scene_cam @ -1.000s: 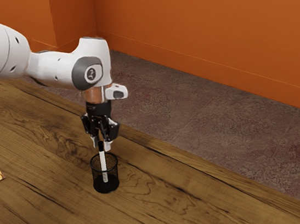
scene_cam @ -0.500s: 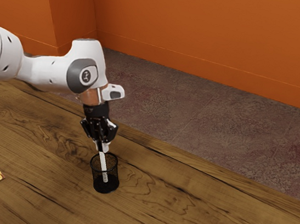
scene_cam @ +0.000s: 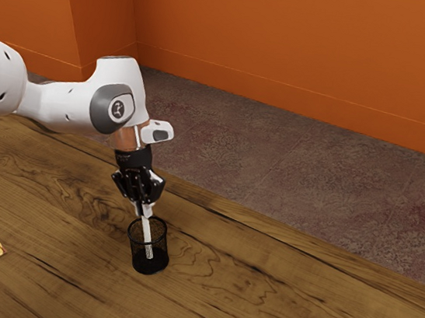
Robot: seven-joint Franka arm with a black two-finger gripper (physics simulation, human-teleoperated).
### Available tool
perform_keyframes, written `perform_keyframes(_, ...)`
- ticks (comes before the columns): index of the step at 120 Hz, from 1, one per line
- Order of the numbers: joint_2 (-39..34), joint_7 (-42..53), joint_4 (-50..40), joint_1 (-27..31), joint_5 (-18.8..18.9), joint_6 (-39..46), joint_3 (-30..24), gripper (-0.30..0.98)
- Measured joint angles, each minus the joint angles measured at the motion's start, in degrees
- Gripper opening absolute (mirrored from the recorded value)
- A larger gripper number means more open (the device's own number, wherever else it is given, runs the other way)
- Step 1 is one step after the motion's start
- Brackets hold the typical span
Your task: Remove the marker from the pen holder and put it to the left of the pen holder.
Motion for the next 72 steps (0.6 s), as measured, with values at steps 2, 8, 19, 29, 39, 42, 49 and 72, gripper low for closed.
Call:
perform_keyframes(2,0.0,-0.01,0.0,-0.01,0.0,0.02,0.0,0.01)
perform_keyframes(8,0.01,-0.08,-0.01,-0.04,0.07,0.07,0.0,-0.02)
perform_keyframes(19,0.0,-0.33,-0.01,-0.01,0.34,0.15,0.06,-0.04)
perform_keyframes(29,-0.53,-0.82,0.08,-0.43,0.87,-0.02,0.07,-0.06)
perform_keyframes(39,-1.73,-1.53,0.43,-1.14,1.99,-0.38,0.07,-0.07)
perform_keyframes(42,-2.19,-1.82,0.59,-1.29,2.53,-0.72,0.06,-0.07)
perform_keyframes(49,-3.26,-2.62,1.05,-1.46,3.97,-1.83,0.06,-0.08)
perform_keyframes(72,-8.1,-5.83,4.91,-2.24,9.88,-8.45,-0.06,-0.09)
